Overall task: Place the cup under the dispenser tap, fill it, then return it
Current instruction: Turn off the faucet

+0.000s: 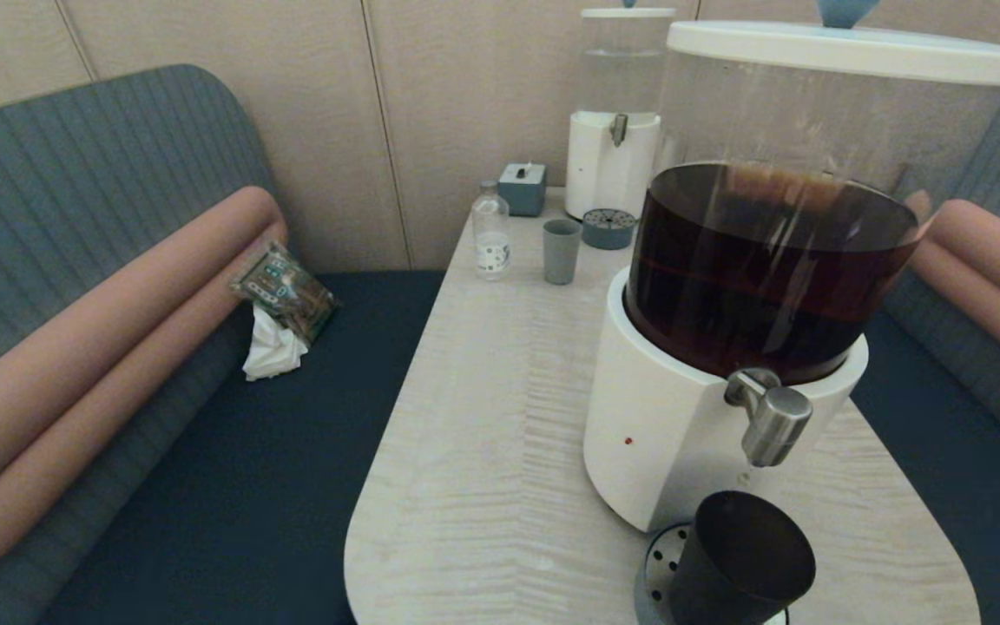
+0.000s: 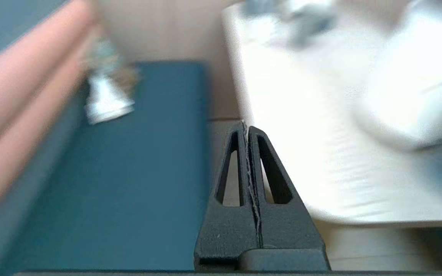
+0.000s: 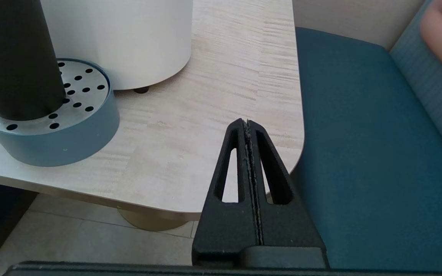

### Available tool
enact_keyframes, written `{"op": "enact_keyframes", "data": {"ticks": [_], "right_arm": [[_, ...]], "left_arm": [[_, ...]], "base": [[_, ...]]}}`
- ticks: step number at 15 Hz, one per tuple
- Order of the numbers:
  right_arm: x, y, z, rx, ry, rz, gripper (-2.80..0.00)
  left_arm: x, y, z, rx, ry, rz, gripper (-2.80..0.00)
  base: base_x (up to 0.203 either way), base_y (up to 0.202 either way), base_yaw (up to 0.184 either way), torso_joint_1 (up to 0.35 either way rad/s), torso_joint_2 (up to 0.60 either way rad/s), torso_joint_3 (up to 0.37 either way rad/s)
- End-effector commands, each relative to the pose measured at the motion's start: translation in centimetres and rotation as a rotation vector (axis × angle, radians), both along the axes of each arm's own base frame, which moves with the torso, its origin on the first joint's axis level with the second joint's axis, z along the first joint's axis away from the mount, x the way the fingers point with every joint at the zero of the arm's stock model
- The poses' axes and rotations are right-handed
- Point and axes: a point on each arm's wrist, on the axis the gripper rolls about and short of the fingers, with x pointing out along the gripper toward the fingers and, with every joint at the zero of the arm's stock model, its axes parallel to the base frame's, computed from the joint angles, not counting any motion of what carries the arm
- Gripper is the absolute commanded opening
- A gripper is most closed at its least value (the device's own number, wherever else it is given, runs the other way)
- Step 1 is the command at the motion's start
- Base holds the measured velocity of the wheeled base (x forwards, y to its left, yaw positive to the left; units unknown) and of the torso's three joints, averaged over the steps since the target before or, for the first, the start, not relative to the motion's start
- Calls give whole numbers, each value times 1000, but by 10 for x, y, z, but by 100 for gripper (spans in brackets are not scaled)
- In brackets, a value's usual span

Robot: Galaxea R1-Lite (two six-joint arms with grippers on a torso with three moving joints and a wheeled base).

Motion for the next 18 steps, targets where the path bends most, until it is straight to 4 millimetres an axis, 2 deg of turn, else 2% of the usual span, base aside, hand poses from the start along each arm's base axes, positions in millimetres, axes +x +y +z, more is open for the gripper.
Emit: {"op": "enact_keyframes", "data": {"ticks": [1, 3, 5, 8, 10, 12, 14, 18], "right_arm": [[1, 0, -3, -1, 7, 1, -280], [1, 0, -3, -1, 7, 0, -280], [1, 0, -3, -1, 7, 1, -280], [1, 0, -3, -1, 7, 1, -280], [1, 0, -3, -1, 7, 0, -280], [1, 0, -3, -1, 7, 1, -280], [1, 0, -3, -1, 7, 1, -280], [1, 0, -3, -1, 7, 0, -280]], "left_arm": [[10, -1, 51, -48, 46, -52, -280], [39, -3, 111, -121, 73, -145, -280], [82, -5, 155, -160, 74, -204, -280], [155, -7, 202, -262, 24, -275, -280], [197, -9, 213, -324, 34, -323, -280], [233, -12, 207, -343, 106, -412, -280], [247, -19, 203, -318, 174, -618, -280], [267, -53, 203, -143, 173, -868, -280]], "base": [[0, 0, 0, 0, 0, 0], [0, 0, 0, 0, 0, 0], [0, 0, 0, 0, 0, 0], [0, 0, 0, 0, 0, 0], [0, 0, 0, 0, 0, 0], [0, 0, 0, 0, 0, 0], [0, 0, 0, 0, 0, 0], [0, 0, 0, 0, 0, 0]]}}
